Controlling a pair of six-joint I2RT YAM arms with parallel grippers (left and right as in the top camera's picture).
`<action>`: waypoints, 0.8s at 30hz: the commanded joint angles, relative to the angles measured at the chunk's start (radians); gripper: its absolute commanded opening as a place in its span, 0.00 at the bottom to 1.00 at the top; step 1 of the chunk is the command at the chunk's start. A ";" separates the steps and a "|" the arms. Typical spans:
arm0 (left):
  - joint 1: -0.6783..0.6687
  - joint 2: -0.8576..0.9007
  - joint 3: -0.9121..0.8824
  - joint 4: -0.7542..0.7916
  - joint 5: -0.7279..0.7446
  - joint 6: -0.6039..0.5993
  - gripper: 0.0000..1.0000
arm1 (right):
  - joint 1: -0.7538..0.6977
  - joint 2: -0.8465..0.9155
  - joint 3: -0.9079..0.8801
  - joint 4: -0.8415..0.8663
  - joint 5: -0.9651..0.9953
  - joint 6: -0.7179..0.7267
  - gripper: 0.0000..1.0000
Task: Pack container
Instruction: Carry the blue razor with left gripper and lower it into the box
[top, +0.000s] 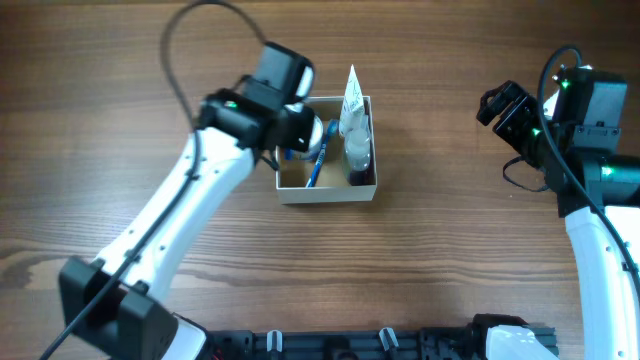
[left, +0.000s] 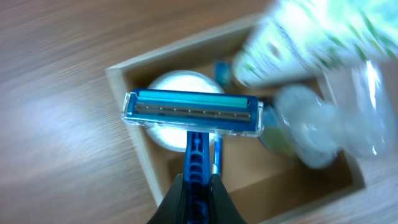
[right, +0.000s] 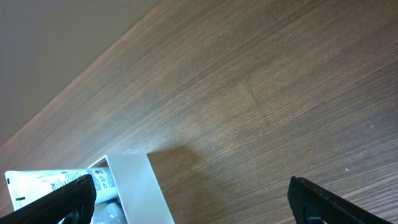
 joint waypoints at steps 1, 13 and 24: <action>-0.043 0.091 -0.002 0.007 0.001 0.240 0.04 | -0.002 0.005 0.017 0.003 -0.012 0.014 1.00; -0.043 0.194 -0.002 -0.018 0.062 0.407 0.18 | -0.002 0.005 0.017 0.003 -0.012 0.014 1.00; -0.040 0.161 0.003 -0.046 -0.029 0.276 0.26 | -0.002 0.005 0.017 0.003 -0.012 0.014 1.00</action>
